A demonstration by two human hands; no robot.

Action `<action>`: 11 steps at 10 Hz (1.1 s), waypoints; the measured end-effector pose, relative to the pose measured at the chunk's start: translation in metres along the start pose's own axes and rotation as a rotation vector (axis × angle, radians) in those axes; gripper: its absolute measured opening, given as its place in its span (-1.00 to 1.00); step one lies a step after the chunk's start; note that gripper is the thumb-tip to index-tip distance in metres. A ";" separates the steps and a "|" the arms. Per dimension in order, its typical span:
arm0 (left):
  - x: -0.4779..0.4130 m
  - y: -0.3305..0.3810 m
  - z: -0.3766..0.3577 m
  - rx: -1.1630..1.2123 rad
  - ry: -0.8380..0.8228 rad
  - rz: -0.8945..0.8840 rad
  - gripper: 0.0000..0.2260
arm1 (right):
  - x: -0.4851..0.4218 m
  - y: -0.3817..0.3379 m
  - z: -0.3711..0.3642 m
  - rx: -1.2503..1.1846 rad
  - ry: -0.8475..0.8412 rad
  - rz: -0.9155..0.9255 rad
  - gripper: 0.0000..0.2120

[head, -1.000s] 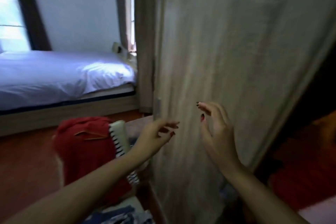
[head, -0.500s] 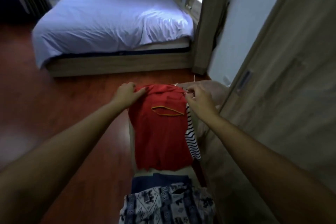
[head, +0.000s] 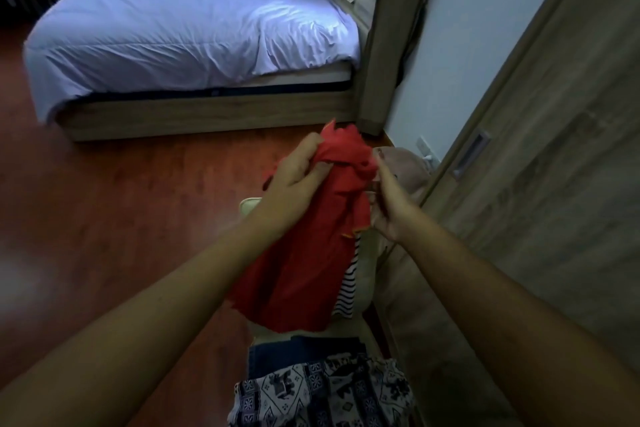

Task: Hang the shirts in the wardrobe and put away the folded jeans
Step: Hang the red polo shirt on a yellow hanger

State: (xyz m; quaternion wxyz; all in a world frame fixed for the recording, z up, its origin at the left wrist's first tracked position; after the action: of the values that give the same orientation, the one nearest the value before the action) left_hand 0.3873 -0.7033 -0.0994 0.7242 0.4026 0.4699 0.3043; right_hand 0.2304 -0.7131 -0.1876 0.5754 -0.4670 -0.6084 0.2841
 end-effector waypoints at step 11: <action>0.265 0.219 -0.332 -0.133 -0.462 -0.390 -0.79 | 0.573 -0.025 0.302 -0.363 0.459 0.512 -0.67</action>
State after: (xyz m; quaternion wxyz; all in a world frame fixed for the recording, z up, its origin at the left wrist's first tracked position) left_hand 0.1653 -0.2803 -0.1018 0.8814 0.3149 0.3404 0.0901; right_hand -0.0114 -0.1522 0.0308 0.5151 -0.7493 -0.3680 0.1945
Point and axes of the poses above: each hand's wrist, its own x-axis away from the middle knuckle, its own z-axis out of the back of the hand, y = z × x, the point moved 6 cm from there along -x, towards the middle knuckle
